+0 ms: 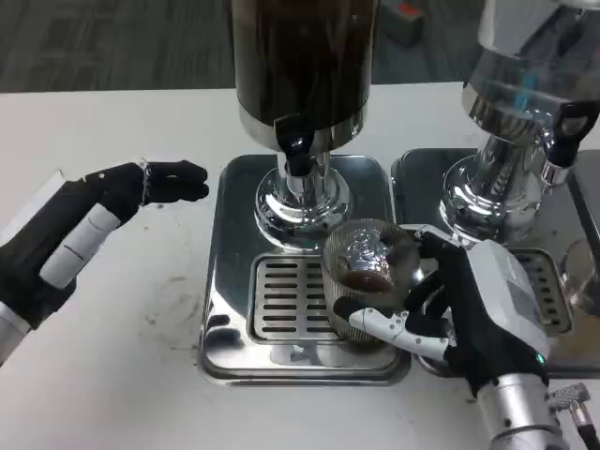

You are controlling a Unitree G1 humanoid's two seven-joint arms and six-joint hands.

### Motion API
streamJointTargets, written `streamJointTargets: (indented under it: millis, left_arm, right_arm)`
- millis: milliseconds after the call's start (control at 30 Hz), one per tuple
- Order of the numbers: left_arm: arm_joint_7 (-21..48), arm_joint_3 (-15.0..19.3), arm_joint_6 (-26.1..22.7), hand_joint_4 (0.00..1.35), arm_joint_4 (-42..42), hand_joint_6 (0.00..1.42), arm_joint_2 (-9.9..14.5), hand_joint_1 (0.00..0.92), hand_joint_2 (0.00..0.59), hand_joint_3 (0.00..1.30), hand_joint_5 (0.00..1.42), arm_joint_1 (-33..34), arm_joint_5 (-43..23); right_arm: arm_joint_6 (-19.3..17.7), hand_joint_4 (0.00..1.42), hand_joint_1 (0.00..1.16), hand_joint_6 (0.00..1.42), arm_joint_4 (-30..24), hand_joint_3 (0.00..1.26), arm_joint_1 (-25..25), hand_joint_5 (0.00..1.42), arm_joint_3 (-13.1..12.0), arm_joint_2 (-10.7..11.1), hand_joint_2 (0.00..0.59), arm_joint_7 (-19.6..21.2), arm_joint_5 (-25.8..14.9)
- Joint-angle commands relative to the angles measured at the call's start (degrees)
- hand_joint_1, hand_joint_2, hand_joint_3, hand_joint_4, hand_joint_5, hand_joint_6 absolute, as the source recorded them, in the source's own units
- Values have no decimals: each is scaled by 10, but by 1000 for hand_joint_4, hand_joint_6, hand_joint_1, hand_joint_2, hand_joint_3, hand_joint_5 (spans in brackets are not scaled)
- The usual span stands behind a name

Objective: Grasp the cup under the faucet to collect the drink, then remove the cup.

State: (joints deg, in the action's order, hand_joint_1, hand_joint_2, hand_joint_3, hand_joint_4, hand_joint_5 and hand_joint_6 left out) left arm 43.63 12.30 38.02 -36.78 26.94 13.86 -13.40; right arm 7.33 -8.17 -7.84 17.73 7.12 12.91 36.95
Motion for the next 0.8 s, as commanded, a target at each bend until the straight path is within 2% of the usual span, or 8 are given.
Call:
streamJointTargets:
  millis: [33, 433, 800]
  left_arm:
    - [-2, -1, 12, 381, -11, 228, 8, 0, 107, 415, 309, 8, 3]
    - [-1, -1, 26, 378, -16, 228, 9, 0, 107, 415, 307, 0, 6]
    - [-3, -9, 87, 368, 25, 228, 25, 0, 109, 407, 307, -35, 26]
  right_arm:
    - [-3, 645, 685, 876, -32, 589, -13, 794, -12, -2, 230, 3, -2]
    - [-5, 634, 725, 876, -69, 586, -33, 794, -24, 0, 227, -10, -7]
    - [0, 627, 744, 876, -118, 586, -57, 804, -38, 0, 223, -31, -7]
